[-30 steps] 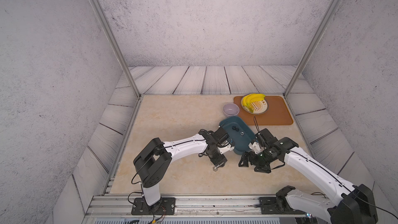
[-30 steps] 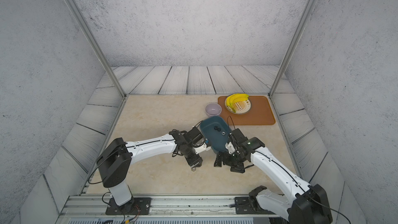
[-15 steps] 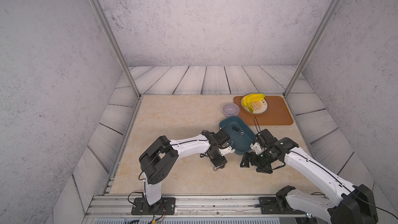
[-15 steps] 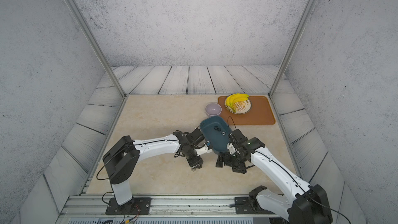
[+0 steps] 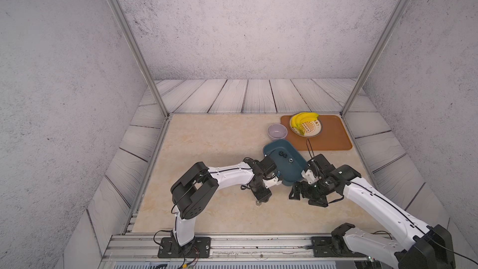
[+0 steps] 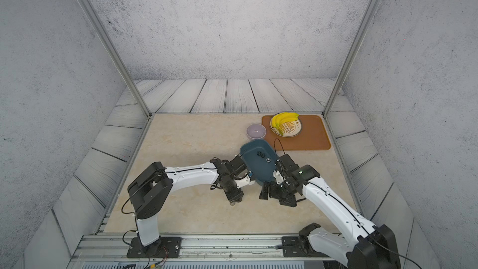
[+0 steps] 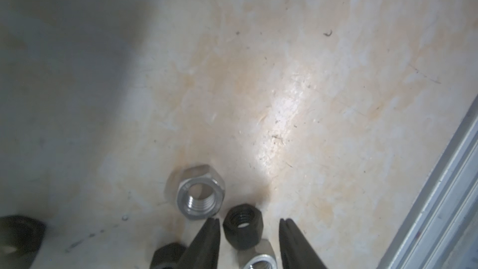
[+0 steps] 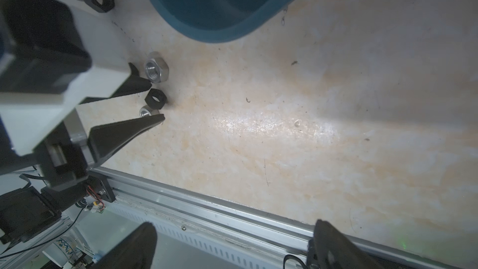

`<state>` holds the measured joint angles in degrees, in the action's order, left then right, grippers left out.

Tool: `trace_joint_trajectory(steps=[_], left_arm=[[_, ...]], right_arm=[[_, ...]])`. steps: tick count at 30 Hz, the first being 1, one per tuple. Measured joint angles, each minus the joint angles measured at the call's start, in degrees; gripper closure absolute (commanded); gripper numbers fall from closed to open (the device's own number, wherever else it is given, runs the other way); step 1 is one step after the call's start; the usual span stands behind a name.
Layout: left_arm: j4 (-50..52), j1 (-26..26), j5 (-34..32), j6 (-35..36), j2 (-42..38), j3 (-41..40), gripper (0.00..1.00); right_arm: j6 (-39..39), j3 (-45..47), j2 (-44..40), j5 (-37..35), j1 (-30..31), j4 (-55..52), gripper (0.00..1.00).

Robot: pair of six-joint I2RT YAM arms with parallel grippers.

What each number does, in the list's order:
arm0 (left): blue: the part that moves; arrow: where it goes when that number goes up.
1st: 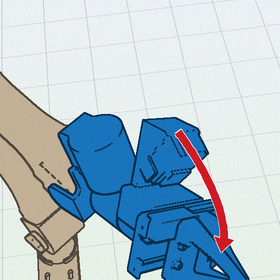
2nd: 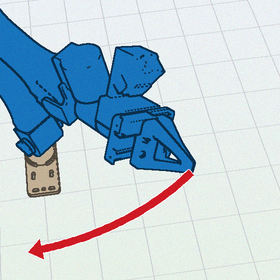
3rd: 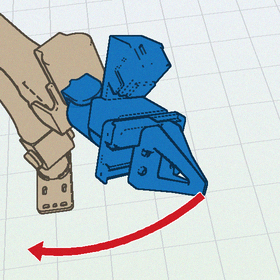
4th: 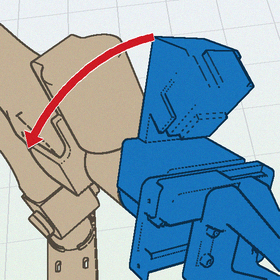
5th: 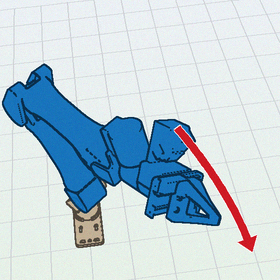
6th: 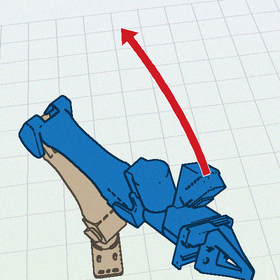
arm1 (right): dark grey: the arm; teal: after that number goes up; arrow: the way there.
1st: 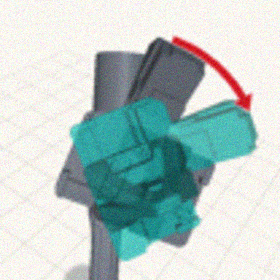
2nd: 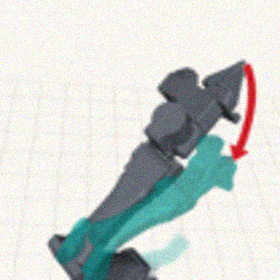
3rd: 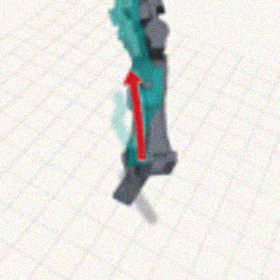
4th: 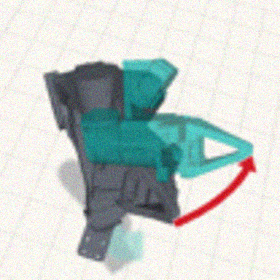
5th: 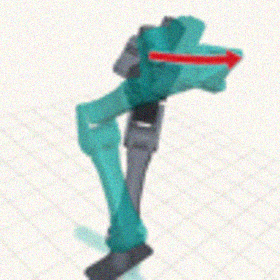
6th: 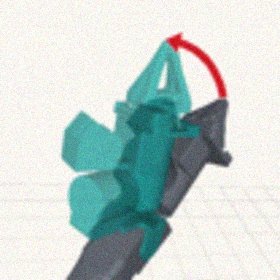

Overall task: Put the nuts on the desktop into the storage box
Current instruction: Pick up the nut from the center of the board.

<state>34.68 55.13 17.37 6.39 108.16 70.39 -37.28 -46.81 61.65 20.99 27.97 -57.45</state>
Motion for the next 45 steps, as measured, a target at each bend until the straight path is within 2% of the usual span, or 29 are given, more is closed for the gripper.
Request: trace_joint_trajectory(steps=[13,31,33,35,45], left_arm=[[-0.5,0.0,-2.3,-0.4,0.0,-0.5,0.6],[-0.2,0.0,-2.1,-0.2,1.4,0.1,0.65],[-0.2,0.0,-2.1,-0.2,1.4,0.1,0.67],[-0.2,0.0,-2.1,-0.1,1.5,0.2,0.73],[-0.7,0.0,-1.7,-0.2,1.1,-0.1,0.76]], right_arm=[[0.0,-0.6,-0.6,0.0,0.0,-0.2,0.01],[0.0,-1.2,-1.8,-0.2,0.0,-0.6,0.01],[0.0,-1.2,-1.8,-0.2,0.0,-0.6,0.01],[0.0,-1.2,-1.8,-0.2,0.0,-0.6,0.01],[0.0,-1.2,-1.5,-0.2,0.0,-0.6,0.01]])
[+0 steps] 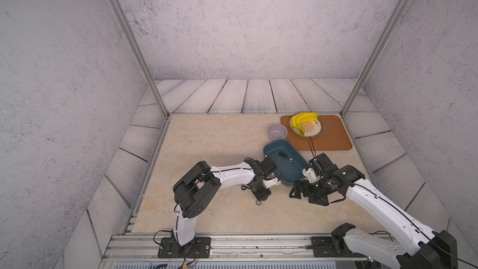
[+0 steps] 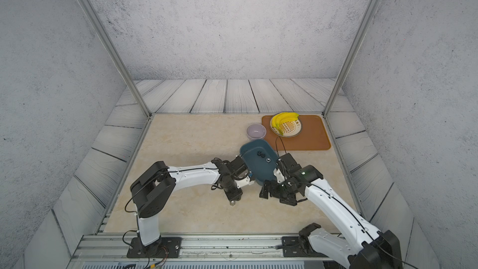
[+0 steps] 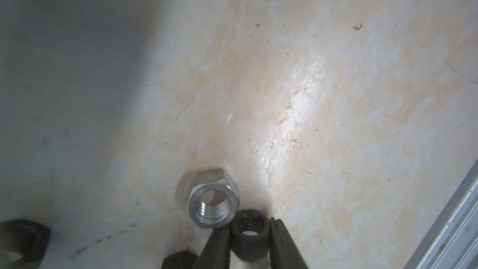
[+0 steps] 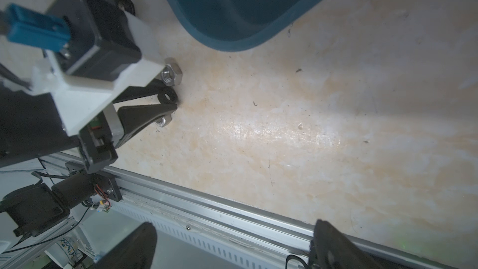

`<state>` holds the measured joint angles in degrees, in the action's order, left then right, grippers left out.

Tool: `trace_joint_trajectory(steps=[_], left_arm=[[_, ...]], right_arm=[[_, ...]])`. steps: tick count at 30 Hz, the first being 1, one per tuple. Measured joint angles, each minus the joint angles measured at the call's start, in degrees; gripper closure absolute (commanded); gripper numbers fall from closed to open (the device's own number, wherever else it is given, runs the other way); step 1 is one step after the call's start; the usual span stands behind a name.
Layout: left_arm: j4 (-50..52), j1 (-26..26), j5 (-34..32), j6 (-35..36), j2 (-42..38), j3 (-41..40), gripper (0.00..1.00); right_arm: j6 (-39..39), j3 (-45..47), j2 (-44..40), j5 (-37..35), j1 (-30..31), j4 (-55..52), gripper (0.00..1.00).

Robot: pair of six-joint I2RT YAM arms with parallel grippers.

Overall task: Put the nuts on the desktop into the storage box
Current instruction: Pick up the nut from the center of the board.

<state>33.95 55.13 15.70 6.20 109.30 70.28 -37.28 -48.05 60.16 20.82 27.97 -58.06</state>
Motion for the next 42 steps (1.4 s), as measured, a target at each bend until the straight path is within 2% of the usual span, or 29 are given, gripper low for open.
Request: trace_joint_trajectory(steps=[6,15,20,26,34,42], left_arm=[[-0.1,0.0,0.3,-0.7,-3.2,-1.0,0.76],[-4.8,0.0,4.9,-1.2,-16.0,-4.6,0.76],[-11.2,0.0,9.2,0.8,-21.4,-10.8,0.75],[-20.0,0.0,14.7,5.5,-28.3,-19.6,0.76],[-25.6,0.0,17.7,9.6,-29.0,-20.0,0.76],[-28.7,0.0,18.7,11.6,-29.0,-20.0,0.76]], right_arm=[[0.7,-0.1,-0.4,-0.3,0.0,0.0,0.01],[2.2,-5.1,-4.8,-2.2,0.0,-0.1,0.01],[2.0,-7.4,-5.0,2.3,0.0,-0.3,0.01],[0.8,-7.1,-4.3,10.8,0.0,1.0,0.09],[-1.8,-1.1,-4.2,19.7,0.2,7.6,0.19],[-4.7,2.7,-4.2,22.8,1.3,14.2,0.3]])
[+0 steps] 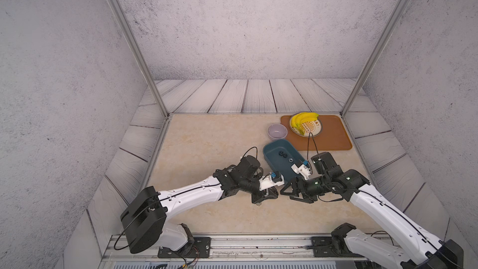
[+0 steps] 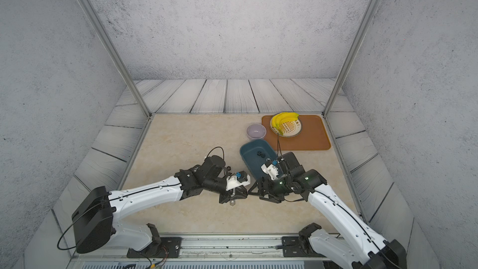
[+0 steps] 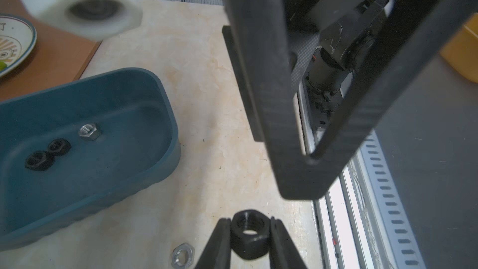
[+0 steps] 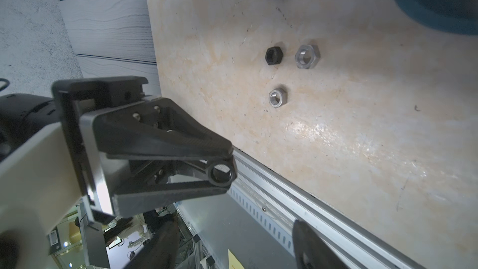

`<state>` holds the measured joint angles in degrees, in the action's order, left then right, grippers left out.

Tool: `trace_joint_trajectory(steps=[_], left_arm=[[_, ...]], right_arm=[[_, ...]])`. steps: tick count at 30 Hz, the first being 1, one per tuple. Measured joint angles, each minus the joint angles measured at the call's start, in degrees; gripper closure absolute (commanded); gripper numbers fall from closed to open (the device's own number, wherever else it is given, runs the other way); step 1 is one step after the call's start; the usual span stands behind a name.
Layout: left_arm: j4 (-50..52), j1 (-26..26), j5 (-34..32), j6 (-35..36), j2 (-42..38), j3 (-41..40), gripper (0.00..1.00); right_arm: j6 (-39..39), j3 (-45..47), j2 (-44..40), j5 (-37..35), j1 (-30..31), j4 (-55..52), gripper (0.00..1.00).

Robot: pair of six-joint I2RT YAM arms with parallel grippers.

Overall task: Put the nuts on the desktop into the storage box
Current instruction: Pick up the nut from the center of the board.

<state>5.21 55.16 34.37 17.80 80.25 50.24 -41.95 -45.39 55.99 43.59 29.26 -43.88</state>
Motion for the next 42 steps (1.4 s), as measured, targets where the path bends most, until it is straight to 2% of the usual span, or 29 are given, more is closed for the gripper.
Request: trace_joint_trajectory(steps=[13,21,27,28,34,40,42], left_arm=[[-2.4,0.5,1.1,0.7,0.0,0.0,0.76],[-2.2,0.6,0.7,1.1,0.0,0.0,0.76],[-1.9,0.6,0.0,1.1,0.2,0.0,0.76],[-1.9,0.6,-0.2,1.2,0.3,0.0,0.76],[-1.5,0.6,-0.4,1.3,1.1,0.0,0.75],[-1.0,0.6,-0.5,1.3,1.6,0.0,0.69],[-1.0,0.6,-0.5,1.3,1.6,0.1,0.62]], right_arm=[[-6.5,3.6,1.2,1.1,1.0,9.6,0.32],[-8.8,4.6,3.4,1.9,2.2,13.5,0.52],[-9.1,4.7,4.2,2.3,2.4,14.9,0.58],[-9.1,4.7,4.4,2.4,2.5,15.2,0.63],[-9.6,5.0,5.1,2.2,2.8,16.1,0.75],[-9.4,5.1,5.9,1.9,3.0,16.2,0.79],[-9.5,5.1,6.0,1.8,3.0,16.3,0.79]])
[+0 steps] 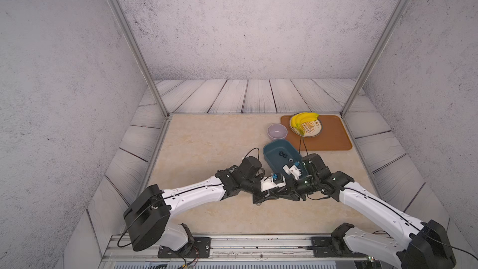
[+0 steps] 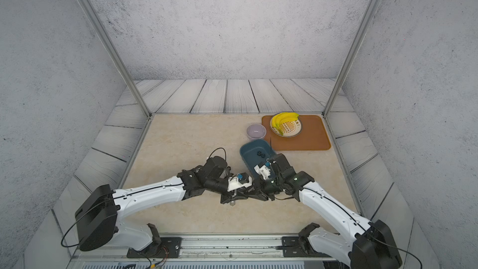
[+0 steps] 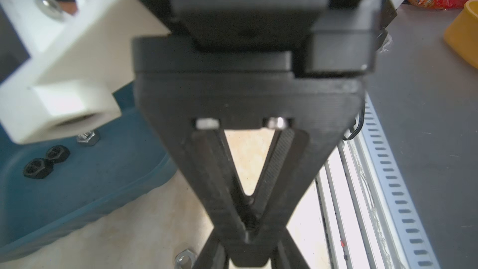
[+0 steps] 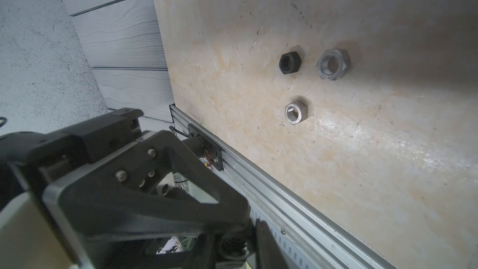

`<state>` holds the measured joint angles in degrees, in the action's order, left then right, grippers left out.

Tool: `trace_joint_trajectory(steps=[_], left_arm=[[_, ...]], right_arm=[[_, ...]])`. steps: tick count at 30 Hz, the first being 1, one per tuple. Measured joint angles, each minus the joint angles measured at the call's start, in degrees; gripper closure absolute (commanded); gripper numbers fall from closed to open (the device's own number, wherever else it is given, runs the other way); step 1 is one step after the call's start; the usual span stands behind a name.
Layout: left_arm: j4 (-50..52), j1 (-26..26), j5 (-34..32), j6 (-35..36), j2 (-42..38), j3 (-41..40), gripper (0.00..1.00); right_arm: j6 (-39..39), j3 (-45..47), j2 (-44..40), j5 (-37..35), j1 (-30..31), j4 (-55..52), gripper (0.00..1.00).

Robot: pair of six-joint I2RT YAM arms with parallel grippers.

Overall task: Put the nuts on the desktop into the storage box
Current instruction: Pick up the nut from the center of the board, then place the nut in the storage box.

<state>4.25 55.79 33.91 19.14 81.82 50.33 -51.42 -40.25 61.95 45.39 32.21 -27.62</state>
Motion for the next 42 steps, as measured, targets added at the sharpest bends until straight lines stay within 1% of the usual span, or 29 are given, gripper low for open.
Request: trace_joint_trajectory(steps=[2,5,6,7,8,14,17,24,26,30,33,42], left_arm=[[0.2,0.1,0.2,0.0,0.0,0.3,0.48],[0.2,0.3,0.3,0.0,0.0,0.8,0.33],[0.1,0.3,0.3,-0.1,0.0,0.9,0.25],[0.2,0.3,0.2,0.0,0.0,0.9,0.12],[0.2,0.3,0.2,0.1,0.0,0.9,0.01],[-0.2,0.3,-0.9,0.0,0.0,0.9,0.02],[-0.3,0.4,-1.9,0.1,0.0,0.9,0.02],[-0.4,0.4,-6.6,-0.1,0.0,0.9,0.02],[-0.9,0.4,-8.4,-0.5,0.0,0.9,0.02],[-2.5,0.4,-12.7,-2.6,0.0,0.8,0.02],[-4.2,0.4,-14.7,-4.0,0.0,0.7,0.02],[-7.5,0.4,-15.1,-6.6,0.1,0.2,0.02]], right_arm=[[0.0,0.0,0.2,-0.6,0.0,-0.2,0.79],[0.9,-0.1,0.4,-2.3,0.0,-1.6,0.79],[1.2,-0.4,0.6,-3.0,0.0,-2.4,0.79],[1.7,-0.7,0.9,-3.7,0.0,-3.1,0.79],[2.2,-1.0,1.2,-4.4,0.0,-4.0,0.79],[6.3,-5.3,3.5,-8.7,0.0,-9.9,0.79],[8.8,-8.5,4.3,-11.9,0.0,-13.5,0.79],[14.1,-18.6,9.1,-23.8,-0.1,-22.3,0.8],[15.4,-20.9,11.1,-27.2,-0.4,-24.1,0.82],[17.3,-23.4,14.9,-32.5,-1.7,-25.8,0.83],[18.2,-24.3,17.4,-35.0,-3.5,-26.2,0.83],[21.4,-28.9,27.2,-41.4,-8.4,-26.8,0.84]])
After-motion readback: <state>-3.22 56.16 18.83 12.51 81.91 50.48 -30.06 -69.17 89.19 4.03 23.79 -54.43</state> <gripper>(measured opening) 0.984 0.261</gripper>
